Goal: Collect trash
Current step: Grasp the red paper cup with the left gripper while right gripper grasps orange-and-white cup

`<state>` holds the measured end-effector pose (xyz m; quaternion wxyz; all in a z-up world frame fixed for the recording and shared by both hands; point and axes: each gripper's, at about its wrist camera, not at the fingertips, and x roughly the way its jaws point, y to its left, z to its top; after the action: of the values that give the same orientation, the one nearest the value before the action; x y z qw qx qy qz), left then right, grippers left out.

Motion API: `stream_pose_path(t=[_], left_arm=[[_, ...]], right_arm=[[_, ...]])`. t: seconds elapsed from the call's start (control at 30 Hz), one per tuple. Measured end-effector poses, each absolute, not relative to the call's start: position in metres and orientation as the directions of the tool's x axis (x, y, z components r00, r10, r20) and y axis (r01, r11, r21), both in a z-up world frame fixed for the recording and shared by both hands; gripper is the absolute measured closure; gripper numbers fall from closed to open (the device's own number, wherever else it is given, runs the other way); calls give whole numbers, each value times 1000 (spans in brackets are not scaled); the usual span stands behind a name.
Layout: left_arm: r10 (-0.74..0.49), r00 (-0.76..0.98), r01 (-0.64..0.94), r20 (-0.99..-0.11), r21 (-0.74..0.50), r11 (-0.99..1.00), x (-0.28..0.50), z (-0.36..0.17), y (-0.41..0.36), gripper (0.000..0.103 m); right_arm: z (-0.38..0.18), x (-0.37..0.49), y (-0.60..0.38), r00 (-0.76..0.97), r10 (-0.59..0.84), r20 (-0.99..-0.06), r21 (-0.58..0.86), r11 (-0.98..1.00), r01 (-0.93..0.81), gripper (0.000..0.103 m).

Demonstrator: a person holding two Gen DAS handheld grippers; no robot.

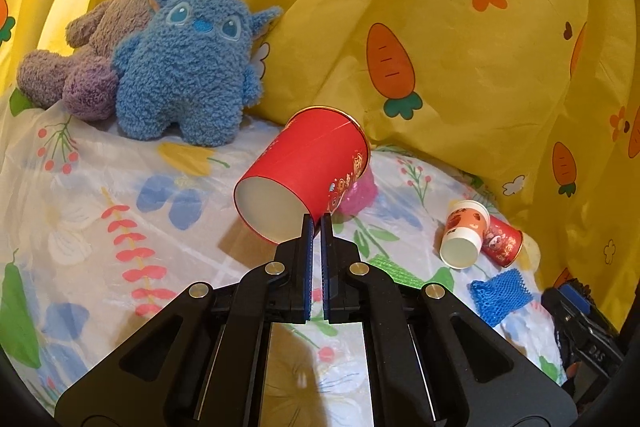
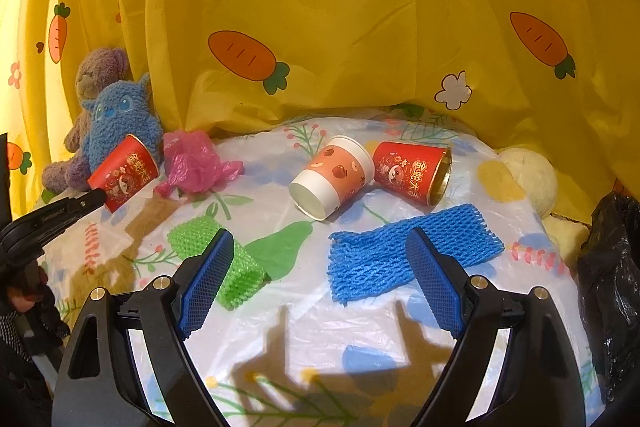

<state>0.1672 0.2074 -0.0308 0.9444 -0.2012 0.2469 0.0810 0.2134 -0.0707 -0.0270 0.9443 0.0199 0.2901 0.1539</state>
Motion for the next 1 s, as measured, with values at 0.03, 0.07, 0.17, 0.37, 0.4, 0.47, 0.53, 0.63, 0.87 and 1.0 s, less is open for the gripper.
stream_pose_path(t=[0.03,0.07,0.17,0.37,0.4,0.47,0.53,0.63,0.87,1.0], left_arm=[[47,867,-248,-496,-348,904,167,-31,206,101],[41,870,-246,-492,-359,901,167,-31,206,101],[54,877,-253,-478,-362,897,166,-30,206,101],[66,878,-265,-475,-366,892,167,-36,212,101],[70,878,-268,-474,-365,892,167,-37,213,101],[76,879,-274,-471,-367,889,166,-38,214,101],[80,881,-277,-467,-371,887,165,-37,216,100],[81,881,-277,-465,-370,887,165,-38,217,101],[74,882,-267,-465,-364,892,166,-38,215,100],[70,881,-262,-467,-361,895,167,-39,213,101]], right_arm=[[-28,222,-68,779,295,-553,130,954,-269,18],[-31,234,-64,772,278,-571,131,960,-249,18],[-37,259,-56,755,257,-603,138,966,-219,18],[-54,308,-50,723,241,-647,192,970,-152,18],[-57,315,-49,719,237,-653,198,970,-140,18],[-60,325,-47,709,238,-664,214,969,-125,18],[-64,336,-46,697,243,-674,232,966,-112,18],[-73,348,-46,671,256,-696,267,960,-88,19],[-77,356,-39,658,277,-700,269,956,-117,43],[-76,352,-38,671,276,-688,248,959,-140,45]])
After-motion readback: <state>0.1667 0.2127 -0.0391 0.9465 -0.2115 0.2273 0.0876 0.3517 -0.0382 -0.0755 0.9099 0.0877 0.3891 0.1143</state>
